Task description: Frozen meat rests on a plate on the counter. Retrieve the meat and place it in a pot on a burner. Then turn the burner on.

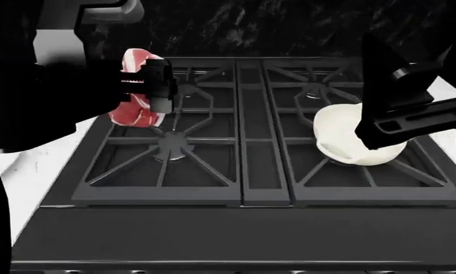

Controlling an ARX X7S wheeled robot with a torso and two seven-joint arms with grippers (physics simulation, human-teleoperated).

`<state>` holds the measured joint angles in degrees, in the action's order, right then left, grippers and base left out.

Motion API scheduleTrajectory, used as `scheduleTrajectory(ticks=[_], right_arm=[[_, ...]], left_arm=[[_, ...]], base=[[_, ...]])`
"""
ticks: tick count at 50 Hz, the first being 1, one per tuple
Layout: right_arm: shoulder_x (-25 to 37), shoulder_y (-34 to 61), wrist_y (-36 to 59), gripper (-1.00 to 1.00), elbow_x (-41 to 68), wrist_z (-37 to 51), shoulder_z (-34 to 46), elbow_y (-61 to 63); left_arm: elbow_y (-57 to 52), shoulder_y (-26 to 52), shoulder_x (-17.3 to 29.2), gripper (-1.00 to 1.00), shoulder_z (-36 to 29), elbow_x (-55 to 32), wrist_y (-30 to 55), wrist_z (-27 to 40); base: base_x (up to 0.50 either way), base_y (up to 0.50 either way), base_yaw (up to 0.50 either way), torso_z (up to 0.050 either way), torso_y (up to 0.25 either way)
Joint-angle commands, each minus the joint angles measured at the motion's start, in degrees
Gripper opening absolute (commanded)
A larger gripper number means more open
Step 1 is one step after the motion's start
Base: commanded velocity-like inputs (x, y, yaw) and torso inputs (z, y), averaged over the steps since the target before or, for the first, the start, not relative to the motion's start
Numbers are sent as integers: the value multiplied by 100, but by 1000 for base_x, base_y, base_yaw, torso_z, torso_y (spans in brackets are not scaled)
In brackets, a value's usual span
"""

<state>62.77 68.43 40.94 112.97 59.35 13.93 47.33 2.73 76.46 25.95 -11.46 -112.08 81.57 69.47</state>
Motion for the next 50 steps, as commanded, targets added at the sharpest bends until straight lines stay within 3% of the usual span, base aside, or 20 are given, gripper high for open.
scheduleTrajectory(ticks=[1, 50], right_arm=[[-21, -94, 4, 100, -118, -78, -21, -31], [-66, -226, 51, 100, -280, -170, -13, -77]], left_arm=[[-2, 47, 21, -100, -76, 87, -99, -113], [6, 205, 69, -100, -444, 240, -335, -475]], base=[[1, -500, 0, 0, 0], [1, -500, 0, 0, 0]])
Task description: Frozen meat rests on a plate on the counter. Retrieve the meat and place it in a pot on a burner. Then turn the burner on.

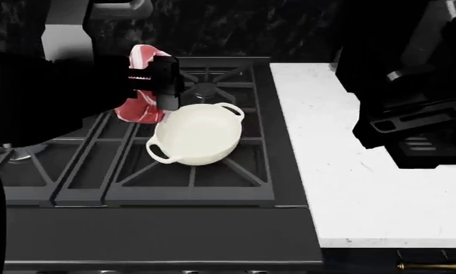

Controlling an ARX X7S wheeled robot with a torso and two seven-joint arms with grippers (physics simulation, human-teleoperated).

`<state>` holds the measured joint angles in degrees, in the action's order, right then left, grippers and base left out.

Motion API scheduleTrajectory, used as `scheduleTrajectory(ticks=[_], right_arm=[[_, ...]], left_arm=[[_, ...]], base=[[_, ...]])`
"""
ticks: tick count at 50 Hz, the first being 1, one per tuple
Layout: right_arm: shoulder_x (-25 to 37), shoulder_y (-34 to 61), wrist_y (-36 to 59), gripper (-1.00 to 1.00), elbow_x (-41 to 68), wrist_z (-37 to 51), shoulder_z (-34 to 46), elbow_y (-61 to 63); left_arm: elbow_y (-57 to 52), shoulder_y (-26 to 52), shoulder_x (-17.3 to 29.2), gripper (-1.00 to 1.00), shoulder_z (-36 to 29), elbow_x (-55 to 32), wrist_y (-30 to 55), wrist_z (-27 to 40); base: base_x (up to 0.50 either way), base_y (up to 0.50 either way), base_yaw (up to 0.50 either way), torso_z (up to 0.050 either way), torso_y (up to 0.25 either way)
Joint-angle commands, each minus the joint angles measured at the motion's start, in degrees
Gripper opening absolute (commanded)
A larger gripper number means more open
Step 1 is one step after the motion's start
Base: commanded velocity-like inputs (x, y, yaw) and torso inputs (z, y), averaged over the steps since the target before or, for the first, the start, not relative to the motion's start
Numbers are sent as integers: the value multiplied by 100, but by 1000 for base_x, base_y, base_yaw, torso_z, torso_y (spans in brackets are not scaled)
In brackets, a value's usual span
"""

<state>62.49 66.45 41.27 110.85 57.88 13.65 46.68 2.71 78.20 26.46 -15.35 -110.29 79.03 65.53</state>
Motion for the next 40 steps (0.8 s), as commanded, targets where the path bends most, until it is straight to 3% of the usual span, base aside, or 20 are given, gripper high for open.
scheduleTrajectory(ticks=[1, 5, 16, 34, 40], right_arm=[[-39, -37, 15, 100, -78, -28, 12, -13], [-8, -110, -15, 100, -122, -88, -47, -12], [-45, -271, 11, 100, -350, -359, -96, -36], [4, -970, -169, 100, -838, -836, -349, -146], [78, -1179, -253, 100, -889, -917, -470, -123]], left_arm=[[12, 32, 18, -100, -60, 82, -83, -102], [40, 47, 10, -100, -89, 175, -91, -191], [721, 395, -174, -100, -317, 717, -73, -779], [2952, 1342, -719, -100, -1615, 2600, -241, -3218], [3224, 1430, -833, -100, -1948, 2880, -256, -3699]], base=[[0, -500, 0, 0, 0], [0, -468, 0, 0, 0], [0, -11, 0, 0, 0], [0, 0, 0, 0, 1], [0, 0, 0, 0, 0]])
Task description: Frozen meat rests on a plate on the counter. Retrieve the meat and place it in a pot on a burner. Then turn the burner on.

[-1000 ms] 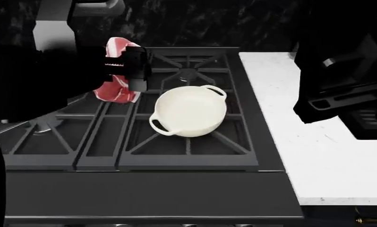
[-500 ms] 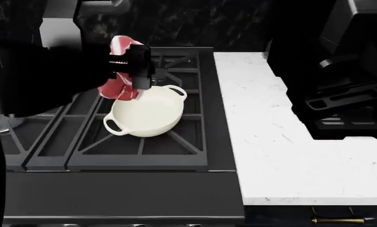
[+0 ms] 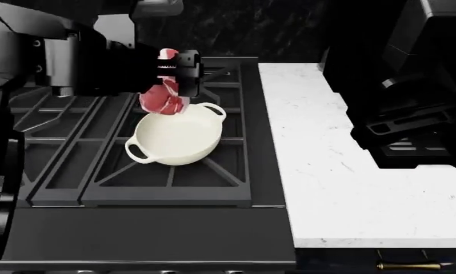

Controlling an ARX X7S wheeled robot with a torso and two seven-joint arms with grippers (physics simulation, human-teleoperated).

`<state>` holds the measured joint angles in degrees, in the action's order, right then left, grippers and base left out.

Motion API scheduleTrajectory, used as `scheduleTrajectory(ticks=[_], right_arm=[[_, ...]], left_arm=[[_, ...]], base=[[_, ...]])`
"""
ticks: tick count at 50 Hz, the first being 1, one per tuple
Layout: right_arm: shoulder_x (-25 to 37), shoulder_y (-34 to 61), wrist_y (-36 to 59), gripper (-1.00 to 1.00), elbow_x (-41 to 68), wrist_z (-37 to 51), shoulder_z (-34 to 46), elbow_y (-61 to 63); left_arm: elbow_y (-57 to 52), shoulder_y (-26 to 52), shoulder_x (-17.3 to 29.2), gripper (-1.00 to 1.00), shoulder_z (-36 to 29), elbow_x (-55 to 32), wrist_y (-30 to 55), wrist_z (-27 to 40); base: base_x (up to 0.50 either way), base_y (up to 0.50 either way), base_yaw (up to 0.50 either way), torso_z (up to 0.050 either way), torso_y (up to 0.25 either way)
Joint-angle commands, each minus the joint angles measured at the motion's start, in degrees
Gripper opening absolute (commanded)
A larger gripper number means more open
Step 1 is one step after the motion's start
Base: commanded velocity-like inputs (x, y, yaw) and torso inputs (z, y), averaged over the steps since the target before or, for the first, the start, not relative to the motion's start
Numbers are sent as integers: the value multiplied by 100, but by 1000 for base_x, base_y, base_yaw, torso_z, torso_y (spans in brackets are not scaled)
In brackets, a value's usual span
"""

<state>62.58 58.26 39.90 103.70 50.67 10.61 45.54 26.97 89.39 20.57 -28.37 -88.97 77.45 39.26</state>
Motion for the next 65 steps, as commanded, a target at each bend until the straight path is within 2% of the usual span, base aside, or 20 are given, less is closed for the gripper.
scheduleTrajectory(ticks=[1, 19, 33, 65], right_arm=[[82, -399, -132, 100, -184, -212, -189, -4], [173, -768, -260, 100, -305, -380, -393, -9], [229, -893, -291, 100, -322, -454, -482, -26], [-88, -1029, -232, 100, -779, -578, -292, -194]], left_arm=[[810, 311, -252, -100, -675, 759, -89, -1108], [1348, 357, -516, -100, -1342, 1321, -297, -1992], [1448, 290, -560, -100, -1572, 1492, -399, -2223], [1926, 247, -734, -100, -2063, 1929, -739, -2818]], base=[[0, 0, 0, 0, 0], [0, 0, 0, 0, 1], [0, 0, 0, 0, 1], [0, 0, 0, 0, 0]])
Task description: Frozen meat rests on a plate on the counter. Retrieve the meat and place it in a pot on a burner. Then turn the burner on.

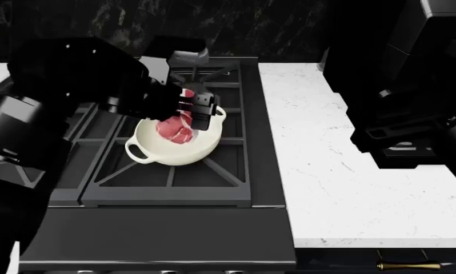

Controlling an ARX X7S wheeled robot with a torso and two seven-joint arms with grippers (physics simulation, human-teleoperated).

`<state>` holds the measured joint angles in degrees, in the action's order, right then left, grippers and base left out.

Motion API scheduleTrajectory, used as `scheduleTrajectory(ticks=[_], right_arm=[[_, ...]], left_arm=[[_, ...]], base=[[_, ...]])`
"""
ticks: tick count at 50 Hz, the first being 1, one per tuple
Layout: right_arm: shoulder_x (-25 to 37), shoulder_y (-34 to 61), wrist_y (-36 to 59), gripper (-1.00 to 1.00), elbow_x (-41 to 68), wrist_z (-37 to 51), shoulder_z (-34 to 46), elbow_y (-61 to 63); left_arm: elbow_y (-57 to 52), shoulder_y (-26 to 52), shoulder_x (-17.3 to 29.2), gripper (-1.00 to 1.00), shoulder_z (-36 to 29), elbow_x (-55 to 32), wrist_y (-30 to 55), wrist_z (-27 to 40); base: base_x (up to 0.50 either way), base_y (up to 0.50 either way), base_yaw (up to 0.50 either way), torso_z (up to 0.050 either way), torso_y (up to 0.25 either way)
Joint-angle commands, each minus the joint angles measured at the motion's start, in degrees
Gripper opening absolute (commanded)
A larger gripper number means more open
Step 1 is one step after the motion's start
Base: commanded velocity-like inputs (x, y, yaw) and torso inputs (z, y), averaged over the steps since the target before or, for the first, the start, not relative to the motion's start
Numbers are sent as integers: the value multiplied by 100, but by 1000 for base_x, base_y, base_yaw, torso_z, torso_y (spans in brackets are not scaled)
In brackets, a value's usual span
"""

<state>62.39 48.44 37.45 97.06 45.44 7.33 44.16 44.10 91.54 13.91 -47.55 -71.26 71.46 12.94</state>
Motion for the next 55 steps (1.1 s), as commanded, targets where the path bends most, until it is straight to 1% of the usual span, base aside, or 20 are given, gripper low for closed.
scheduleTrajectory(ticks=[1, 28, 29, 49, 53, 55], right_arm=[[-71, -55, 10, 100, -120, -58, 35, -57], [30, -173, -59, 100, -71, -124, -115, -43], [30, -173, -60, 100, -71, -124, -117, -42], [13, -139, -59, 100, -68, -87, -121, -3], [63, -117, -72, 100, -3, -56, -165, 21], [73, -93, -85, 100, 52, -22, -180, 50]], left_arm=[[228, 30, -71, -100, -154, 168, -150, -197], [419, 16, -121, -100, -292, 335, -367, -274], [425, 19, -124, 100, -300, 346, -381, -281], [312, 129, -70, 100, -282, 310, -342, -214], [16, 128, 62, 100, -44, 142, -371, 93], [-490, 41, 261, 100, 293, -31, -584, 521]], base=[[0, 0, 0, 0, 0], [0, 0, 0, 0, 0], [0, 0, 0, 0, 0], [0, 0, 0, 0, 0], [0, 0, 0, 0, 0], [0, 0, 0, 0, 0]])
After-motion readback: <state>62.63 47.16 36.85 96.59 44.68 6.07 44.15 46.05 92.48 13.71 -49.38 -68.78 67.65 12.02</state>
